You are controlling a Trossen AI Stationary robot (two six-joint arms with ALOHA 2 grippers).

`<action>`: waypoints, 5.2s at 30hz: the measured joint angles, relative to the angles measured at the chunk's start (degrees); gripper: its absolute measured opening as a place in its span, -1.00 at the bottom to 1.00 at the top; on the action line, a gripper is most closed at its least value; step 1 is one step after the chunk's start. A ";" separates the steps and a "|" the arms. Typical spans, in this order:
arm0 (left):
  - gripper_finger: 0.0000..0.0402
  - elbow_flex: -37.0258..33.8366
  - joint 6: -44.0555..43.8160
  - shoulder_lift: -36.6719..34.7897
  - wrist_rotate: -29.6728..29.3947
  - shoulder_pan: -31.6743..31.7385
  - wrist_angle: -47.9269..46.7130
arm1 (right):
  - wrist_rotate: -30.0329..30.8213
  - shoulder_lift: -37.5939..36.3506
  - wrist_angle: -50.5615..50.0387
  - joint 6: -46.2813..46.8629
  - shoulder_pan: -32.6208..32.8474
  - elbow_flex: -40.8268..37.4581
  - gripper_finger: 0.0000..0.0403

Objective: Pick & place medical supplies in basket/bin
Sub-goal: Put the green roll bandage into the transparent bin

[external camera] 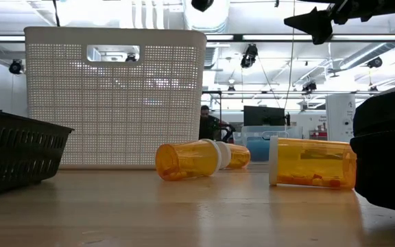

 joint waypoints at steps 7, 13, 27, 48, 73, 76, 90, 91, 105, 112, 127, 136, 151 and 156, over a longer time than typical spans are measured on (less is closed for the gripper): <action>-0.15 -0.07 17.26 -0.76 9.05 8.10 -7.59 | 0.00 -0.01 0.00 0.00 -0.01 0.00 0.62; -0.15 -0.04 28.74 -1.95 9.42 14.05 -9.47 | 0.02 -0.02 0.00 0.00 -0.01 0.00 0.62; -0.15 -0.04 38.12 -1.81 14.51 22.87 -6.48 | 0.00 -0.02 0.00 0.00 0.00 0.00 0.62; -0.15 -0.04 33.78 3.71 14.28 23.55 0.56 | 0.00 -0.07 0.02 0.00 0.02 0.00 0.62; -0.15 -0.04 43.86 -0.87 16.89 19.03 -2.52 | 0.02 -0.02 0.00 0.00 0.00 0.00 0.62; -0.15 -0.04 46.78 -0.87 16.89 19.00 -2.56 | 0.02 0.00 0.00 0.00 0.00 0.00 0.62; -0.15 -0.07 49.45 -0.92 16.89 18.92 -2.56 | 0.00 0.03 1.86 -1.76 0.00 0.00 0.62; -0.15 -0.07 49.45 -0.92 16.89 18.92 -2.57 | 0.01 0.21 2.80 -1.88 0.02 0.00 0.62; -0.15 -0.07 63.81 -0.85 16.81 18.81 -1.82 | -0.33 4.78 7.11 3.17 0.23 0.02 0.62; -0.15 -0.09 63.78 -0.76 16.41 18.81 -1.74 | 2.30 10.54 12.18 -5.75 0.27 0.97 0.62; -0.15 -0.11 64.16 -0.74 16.39 18.83 -1.88 | 8.46 15.76 15.00 -13.08 0.28 5.99 0.62; -0.15 -0.11 64.44 -0.74 16.39 18.92 -1.88 | 8.41 19.23 16.13 -13.67 0.28 6.19 0.62; -0.15 -0.11 64.37 -0.70 16.39 18.92 -1.90 | 8.47 20.18 18.56 -14.51 0.28 6.80 0.61; -0.15 -0.11 64.35 -0.70 16.39 18.92 -1.88 | 8.46 20.20 18.53 -14.47 0.28 6.80 0.59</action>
